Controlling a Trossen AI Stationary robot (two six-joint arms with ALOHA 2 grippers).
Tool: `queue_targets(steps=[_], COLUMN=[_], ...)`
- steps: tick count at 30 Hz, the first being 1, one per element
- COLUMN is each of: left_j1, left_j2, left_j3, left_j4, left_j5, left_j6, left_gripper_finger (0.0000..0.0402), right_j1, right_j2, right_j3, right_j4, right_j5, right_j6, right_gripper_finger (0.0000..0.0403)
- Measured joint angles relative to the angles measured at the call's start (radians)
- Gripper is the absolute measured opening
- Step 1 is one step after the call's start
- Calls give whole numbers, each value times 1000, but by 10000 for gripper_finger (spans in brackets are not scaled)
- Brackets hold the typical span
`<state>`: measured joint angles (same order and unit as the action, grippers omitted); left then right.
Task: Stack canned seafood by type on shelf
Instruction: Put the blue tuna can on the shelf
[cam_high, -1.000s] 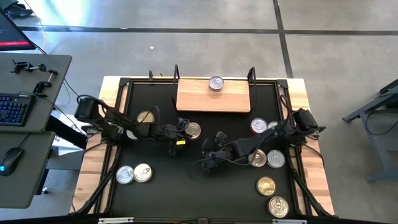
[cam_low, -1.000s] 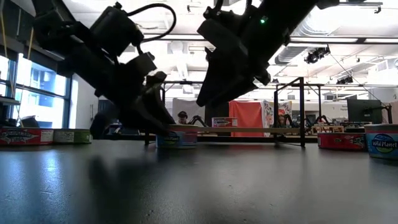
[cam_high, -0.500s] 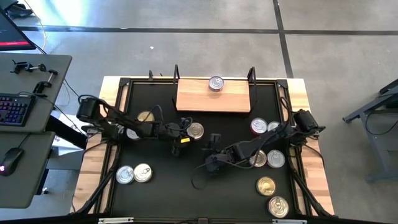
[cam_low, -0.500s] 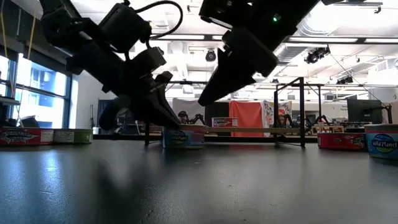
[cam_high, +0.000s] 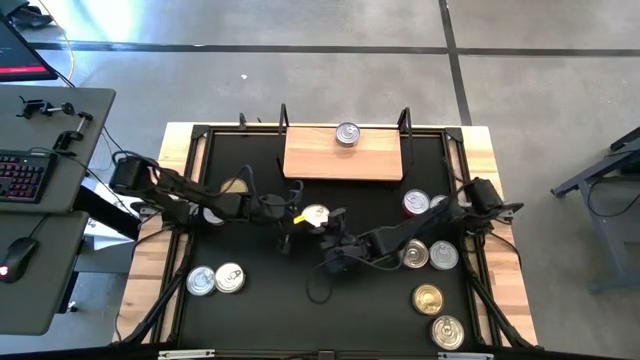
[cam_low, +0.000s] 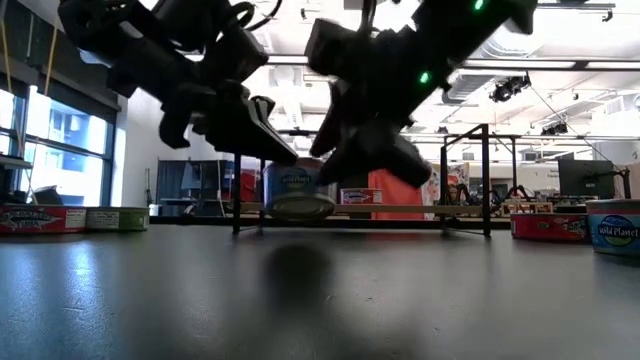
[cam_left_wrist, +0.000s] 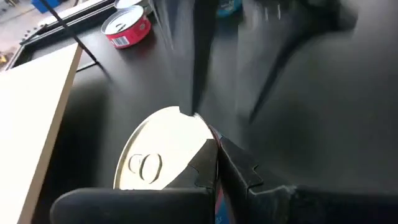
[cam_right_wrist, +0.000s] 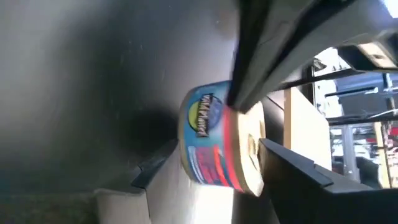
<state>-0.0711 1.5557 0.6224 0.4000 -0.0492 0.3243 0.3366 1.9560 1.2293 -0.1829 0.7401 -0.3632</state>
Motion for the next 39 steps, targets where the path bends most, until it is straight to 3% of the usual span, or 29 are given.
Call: queue_targets(steps=[6,11,18,23,28,33,39], left_j1=[8,8,7,7,7,7,4], left_j2=[-5,-5,-5,-5,-5,-7,-67], left_j3=[0,0,0,0,1,2,5], left_j4=[-13,-12,-12,-11,-6,0,-94], left_j5=[23,23,24,24,49,33,-67], left_j6=[-27,-34,-44,-44,-59,-63,-61], left_gripper_finger=[0,0,0,0,0,0,9], right_j1=[-6,-22,-52,-69,-78,-62,-26], right_j2=[66,81,82,101,130,132,74], right_j3=[0,0,0,0,0,0,-1], right_j4=[92,98,98,119,166,159,32], right_j5=[85,56,-16,37,44,72,85], right_j6=[-31,-13,-12,-13,-6,111,304], right_gripper_finger=[206,218,269,275,246,169,166])
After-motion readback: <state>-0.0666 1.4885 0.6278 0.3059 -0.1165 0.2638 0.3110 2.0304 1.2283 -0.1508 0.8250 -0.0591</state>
